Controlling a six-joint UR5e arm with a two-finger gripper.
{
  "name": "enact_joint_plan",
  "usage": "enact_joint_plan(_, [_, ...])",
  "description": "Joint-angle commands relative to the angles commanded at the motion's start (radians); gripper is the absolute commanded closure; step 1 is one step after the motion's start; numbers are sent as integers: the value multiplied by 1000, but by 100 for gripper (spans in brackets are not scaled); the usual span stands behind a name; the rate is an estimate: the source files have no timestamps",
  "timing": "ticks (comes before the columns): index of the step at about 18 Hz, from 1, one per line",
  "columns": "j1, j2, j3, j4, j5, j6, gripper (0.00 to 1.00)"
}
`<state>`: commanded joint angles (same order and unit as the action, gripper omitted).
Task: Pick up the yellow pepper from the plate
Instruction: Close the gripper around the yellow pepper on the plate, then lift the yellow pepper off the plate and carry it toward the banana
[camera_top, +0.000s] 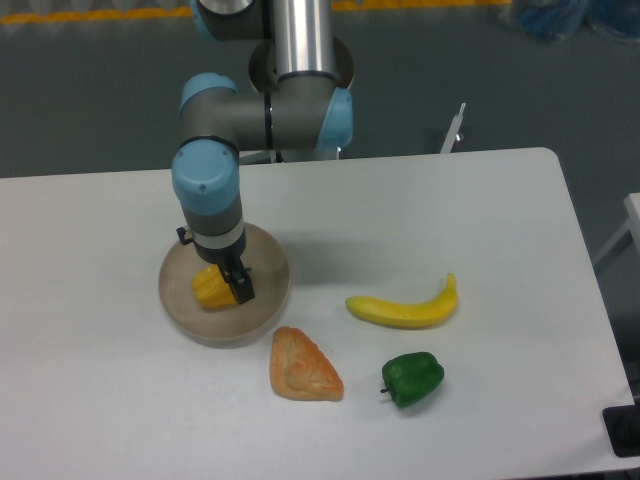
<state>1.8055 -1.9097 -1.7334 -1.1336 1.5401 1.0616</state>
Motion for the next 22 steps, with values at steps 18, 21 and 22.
enact_joint_plan(18, [139, 102, 20, -23, -83, -25, 86])
enact_joint_plan(21, [219, 120, 43, -58, -92, -8, 87])
enact_joint_plan(22, [247, 123, 55, -80, -92, 7, 88])
